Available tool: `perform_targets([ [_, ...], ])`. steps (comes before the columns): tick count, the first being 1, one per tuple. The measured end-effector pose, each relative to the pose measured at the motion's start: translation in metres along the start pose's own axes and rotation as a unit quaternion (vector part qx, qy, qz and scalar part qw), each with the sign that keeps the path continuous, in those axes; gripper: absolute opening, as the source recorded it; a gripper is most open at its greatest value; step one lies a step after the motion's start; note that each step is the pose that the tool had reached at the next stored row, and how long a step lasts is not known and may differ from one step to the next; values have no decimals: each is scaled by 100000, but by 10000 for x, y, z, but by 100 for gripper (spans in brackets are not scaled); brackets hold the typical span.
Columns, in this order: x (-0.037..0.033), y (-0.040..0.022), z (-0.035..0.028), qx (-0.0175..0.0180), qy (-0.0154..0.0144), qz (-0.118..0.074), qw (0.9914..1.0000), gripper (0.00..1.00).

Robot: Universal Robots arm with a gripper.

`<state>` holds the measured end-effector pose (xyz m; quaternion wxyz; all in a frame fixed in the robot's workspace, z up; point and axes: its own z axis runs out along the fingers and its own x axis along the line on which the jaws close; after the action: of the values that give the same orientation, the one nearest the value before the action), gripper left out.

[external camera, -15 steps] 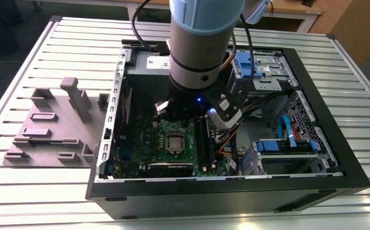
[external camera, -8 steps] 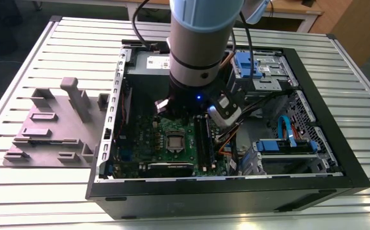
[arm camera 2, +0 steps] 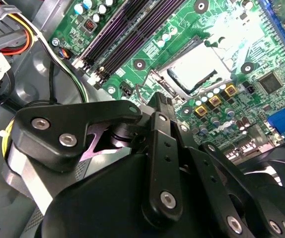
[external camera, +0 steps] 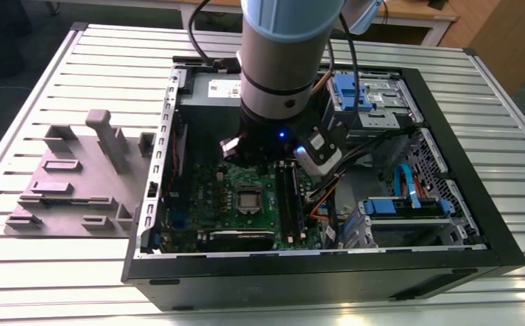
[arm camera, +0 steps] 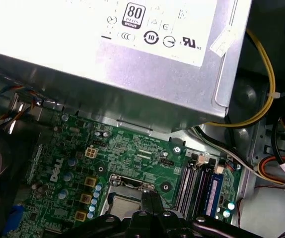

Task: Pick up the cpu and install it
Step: 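Install the first cpu locking lever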

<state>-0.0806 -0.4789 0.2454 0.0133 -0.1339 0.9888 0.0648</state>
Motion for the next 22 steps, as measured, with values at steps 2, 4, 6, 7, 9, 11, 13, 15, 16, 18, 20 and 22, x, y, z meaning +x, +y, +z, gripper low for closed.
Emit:
perform_targets([
  [2,-3,10,1,-1,-2,0,100000,10],
  [4,-5,20,2,3,2,1,100000,10],
  [6,-8,29,4,1,1,2,100000,10],
  [7,-9,34,5,1,1,3,100000,10],
  [9,-12,44,6,2,2,2,100000,10],
  [11,-15,54,7,1,0,1,100000,10],
  [13,-18,65,9,-2,-3,3,100000,10],
  [15,-21,76,10,0,1,2,100000,10],
  [16,-22,81,11,2,0,2,100000,10],
  [18,-25,93,13,-1,-1,1,100000,10],
  [20,-29,104,14,1,1,0,100000,10],
  [22,-32,117,16,-3,-3,1,100000,10],
])
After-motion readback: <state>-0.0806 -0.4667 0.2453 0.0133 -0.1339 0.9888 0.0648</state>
